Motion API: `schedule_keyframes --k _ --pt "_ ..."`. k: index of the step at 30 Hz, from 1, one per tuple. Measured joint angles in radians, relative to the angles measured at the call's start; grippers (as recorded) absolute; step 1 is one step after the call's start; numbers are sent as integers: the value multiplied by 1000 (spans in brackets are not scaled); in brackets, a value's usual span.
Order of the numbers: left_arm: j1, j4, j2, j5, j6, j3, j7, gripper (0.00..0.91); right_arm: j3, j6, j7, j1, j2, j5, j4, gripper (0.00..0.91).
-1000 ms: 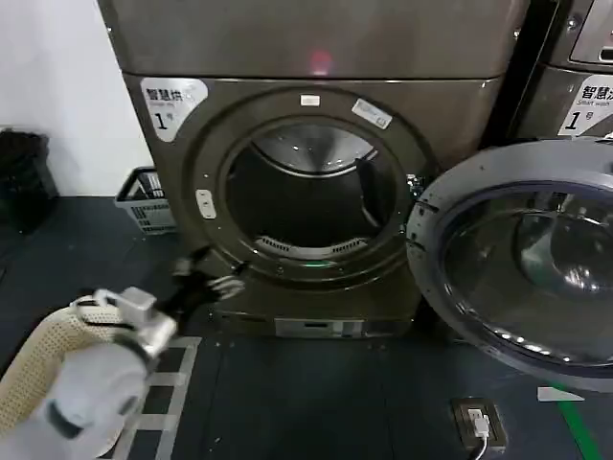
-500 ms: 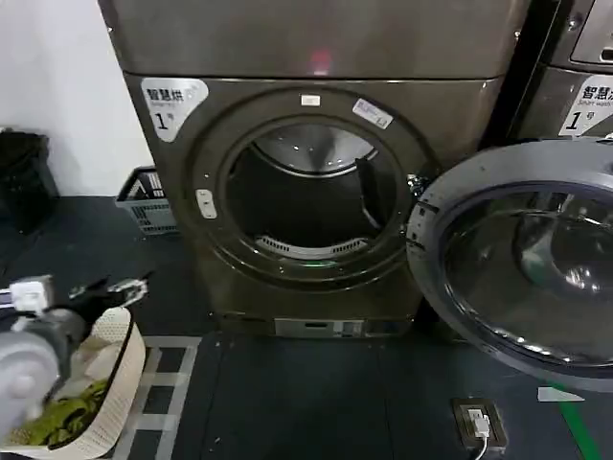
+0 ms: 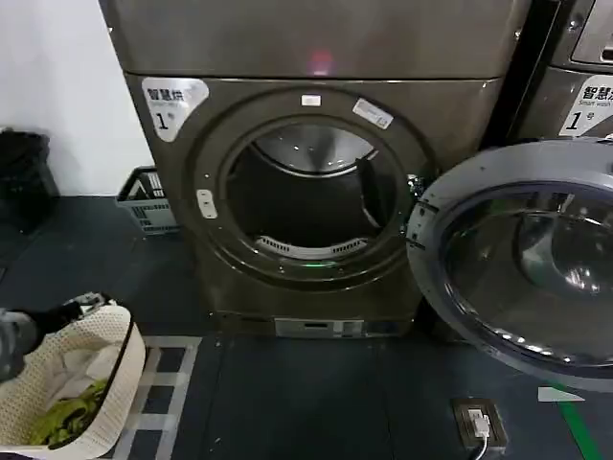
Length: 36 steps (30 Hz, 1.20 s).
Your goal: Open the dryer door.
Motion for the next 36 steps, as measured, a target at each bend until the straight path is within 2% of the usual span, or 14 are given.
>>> schedule_keyframes --k 5,12,24,36 --pt "-2 41 7 -109 0 -35 -67 907 0 12 -6 -2 2 -4 -9 907" --pt "23 95 17 -154 -1 -65 -102 907 0 18 -28 -2 9 -6 -16 907" --pt "51 254 38 -186 -1 -68 -93 907 -5 40 -26 5 4 -20 -41 907" --pt "40 360 26 -209 -1 -73 -99 907 -6 56 -27 6 2 -25 -61 907"
